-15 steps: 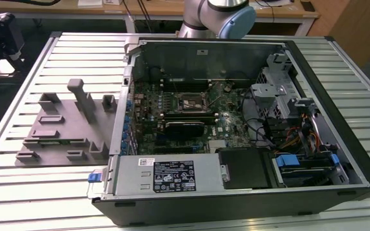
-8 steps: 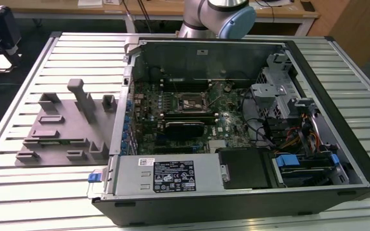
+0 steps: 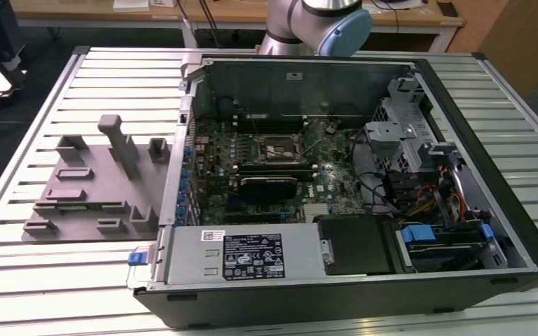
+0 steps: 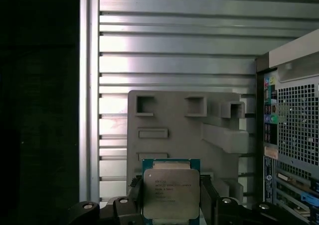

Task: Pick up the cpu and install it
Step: 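Pick up the cpu and move it towards the insertion slot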

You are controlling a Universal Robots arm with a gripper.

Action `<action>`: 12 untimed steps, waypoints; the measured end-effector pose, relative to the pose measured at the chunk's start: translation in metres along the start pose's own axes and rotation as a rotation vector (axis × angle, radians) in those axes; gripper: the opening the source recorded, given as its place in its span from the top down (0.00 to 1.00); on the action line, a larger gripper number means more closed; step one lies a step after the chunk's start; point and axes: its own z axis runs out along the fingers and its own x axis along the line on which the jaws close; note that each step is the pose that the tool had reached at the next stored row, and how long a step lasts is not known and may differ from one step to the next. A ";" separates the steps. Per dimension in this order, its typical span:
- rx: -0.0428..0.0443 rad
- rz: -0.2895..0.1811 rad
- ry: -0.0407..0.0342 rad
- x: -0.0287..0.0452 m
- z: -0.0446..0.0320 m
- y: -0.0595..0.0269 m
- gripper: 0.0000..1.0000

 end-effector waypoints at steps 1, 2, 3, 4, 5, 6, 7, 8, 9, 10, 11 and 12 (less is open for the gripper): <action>0.0000 0.000 -0.0006 -0.0001 -0.0016 0.0001 0.45; 0.0000 0.000 -0.0011 -0.0002 -0.0032 0.0001 0.45; 0.0000 0.000 -0.0016 -0.0004 -0.0048 0.0002 0.45; 0.0000 0.000 -0.0022 -0.0005 -0.0063 0.0003 0.45; -0.0001 0.000 -0.0028 -0.0006 -0.0079 0.0003 0.45; 0.0000 0.000 -0.0033 -0.0007 -0.0096 0.0004 0.45; -0.0001 0.000 -0.0039 -0.0008 -0.0111 0.0004 0.45; -0.0001 0.000 -0.0044 -0.0009 -0.0127 0.0005 0.45; -0.0001 0.000 -0.0050 -0.0010 -0.0142 0.0006 0.45; -0.0001 0.000 -0.0055 -0.0011 -0.0158 0.0006 0.45; -0.0001 0.000 -0.0059 -0.0012 -0.0175 0.0007 0.45; -0.0001 0.000 -0.0066 -0.0013 -0.0189 0.0007 0.45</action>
